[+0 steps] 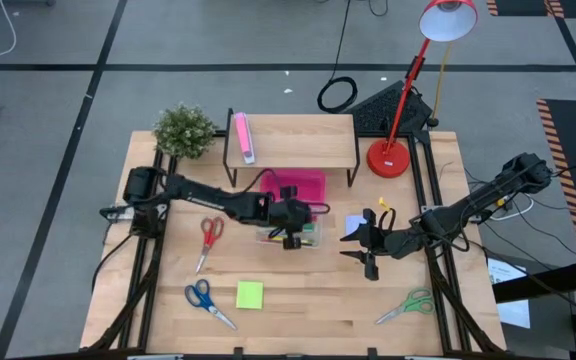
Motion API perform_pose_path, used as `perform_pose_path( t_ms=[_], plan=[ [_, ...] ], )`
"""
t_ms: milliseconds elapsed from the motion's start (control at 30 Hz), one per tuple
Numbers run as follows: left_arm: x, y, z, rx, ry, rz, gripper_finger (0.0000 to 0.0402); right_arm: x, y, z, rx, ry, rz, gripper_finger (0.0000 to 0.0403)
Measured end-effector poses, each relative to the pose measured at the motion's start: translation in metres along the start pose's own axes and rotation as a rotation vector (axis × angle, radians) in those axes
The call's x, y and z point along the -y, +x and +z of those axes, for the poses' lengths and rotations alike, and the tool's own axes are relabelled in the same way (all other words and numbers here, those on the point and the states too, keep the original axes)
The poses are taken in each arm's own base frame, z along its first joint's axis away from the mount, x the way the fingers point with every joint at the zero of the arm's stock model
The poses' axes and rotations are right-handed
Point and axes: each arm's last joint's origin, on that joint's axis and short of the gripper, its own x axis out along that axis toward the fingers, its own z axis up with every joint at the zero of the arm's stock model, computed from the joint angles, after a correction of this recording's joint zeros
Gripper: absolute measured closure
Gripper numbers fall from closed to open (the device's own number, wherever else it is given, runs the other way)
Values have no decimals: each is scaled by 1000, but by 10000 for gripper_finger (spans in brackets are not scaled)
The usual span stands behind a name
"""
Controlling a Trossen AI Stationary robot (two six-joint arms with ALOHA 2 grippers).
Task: Pack school essentials
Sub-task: Put the red eraser into the supply box
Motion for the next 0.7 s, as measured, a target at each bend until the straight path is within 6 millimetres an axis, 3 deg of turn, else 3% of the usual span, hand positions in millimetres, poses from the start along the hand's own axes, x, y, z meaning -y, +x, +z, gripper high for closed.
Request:
perform_pose_path(
  t_ms=[267, 700],
  plan=[
    [-6, 17, -13, -75, -43, -26, 309, 3, 3, -13, -35, 3, -12, 246],
    [-7, 20, -24, -179, -61, 18, 309, 3, 3, -14, -30, 13, -11, 246]
  ],
)
